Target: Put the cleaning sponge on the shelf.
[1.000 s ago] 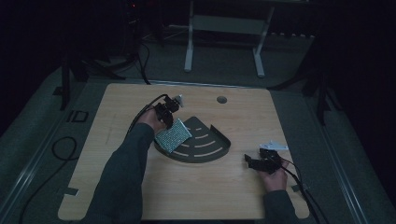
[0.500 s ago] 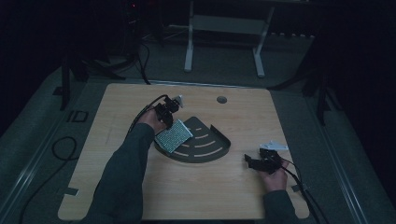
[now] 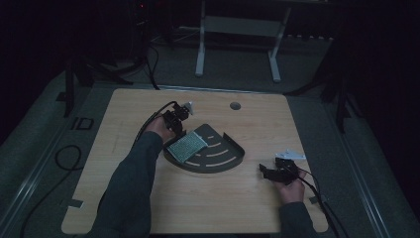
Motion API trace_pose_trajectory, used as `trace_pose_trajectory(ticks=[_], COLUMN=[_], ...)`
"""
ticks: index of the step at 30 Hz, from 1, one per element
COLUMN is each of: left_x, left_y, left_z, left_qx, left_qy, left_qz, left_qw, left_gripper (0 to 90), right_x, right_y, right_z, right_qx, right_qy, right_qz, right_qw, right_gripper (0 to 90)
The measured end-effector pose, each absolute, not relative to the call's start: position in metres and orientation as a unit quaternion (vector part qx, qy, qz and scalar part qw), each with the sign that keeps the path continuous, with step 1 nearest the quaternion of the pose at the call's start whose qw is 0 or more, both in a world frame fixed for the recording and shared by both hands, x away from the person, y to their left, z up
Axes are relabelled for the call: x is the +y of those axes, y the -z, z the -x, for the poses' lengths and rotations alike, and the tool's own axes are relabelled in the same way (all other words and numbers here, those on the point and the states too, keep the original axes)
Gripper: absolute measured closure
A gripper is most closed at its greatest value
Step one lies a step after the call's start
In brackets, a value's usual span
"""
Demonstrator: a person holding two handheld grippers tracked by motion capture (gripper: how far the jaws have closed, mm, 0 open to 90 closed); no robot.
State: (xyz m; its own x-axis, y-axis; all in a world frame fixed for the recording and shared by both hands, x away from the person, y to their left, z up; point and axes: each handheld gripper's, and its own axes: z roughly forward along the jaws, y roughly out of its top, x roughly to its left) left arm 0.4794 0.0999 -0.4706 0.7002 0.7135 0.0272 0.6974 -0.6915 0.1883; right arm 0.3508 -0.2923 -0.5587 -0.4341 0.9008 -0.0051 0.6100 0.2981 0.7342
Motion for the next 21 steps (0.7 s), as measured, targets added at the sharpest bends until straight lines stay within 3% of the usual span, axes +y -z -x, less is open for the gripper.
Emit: trace_pose_trajectory(ticks=[10, 21], left_x=[0.114, 0.151], left_y=[0.455, 0.436], left_z=[-0.475, -0.458], left_qx=[0.387, 0.406], left_qy=[-0.05, -0.068], left_qz=[-0.912, -0.884], left_qw=[0.13, 0.223], left_gripper=[79.3, 68.6], right_x=[-0.292, -0.292], right_y=[0.559, 0.559], right_z=[-0.351, -0.351], right_qx=[0.776, 0.776], right_qy=[-0.338, -0.338], right_qz=[-0.486, -0.486], right_qw=[0.215, 0.215], right_gripper=[23.3, 23.3])
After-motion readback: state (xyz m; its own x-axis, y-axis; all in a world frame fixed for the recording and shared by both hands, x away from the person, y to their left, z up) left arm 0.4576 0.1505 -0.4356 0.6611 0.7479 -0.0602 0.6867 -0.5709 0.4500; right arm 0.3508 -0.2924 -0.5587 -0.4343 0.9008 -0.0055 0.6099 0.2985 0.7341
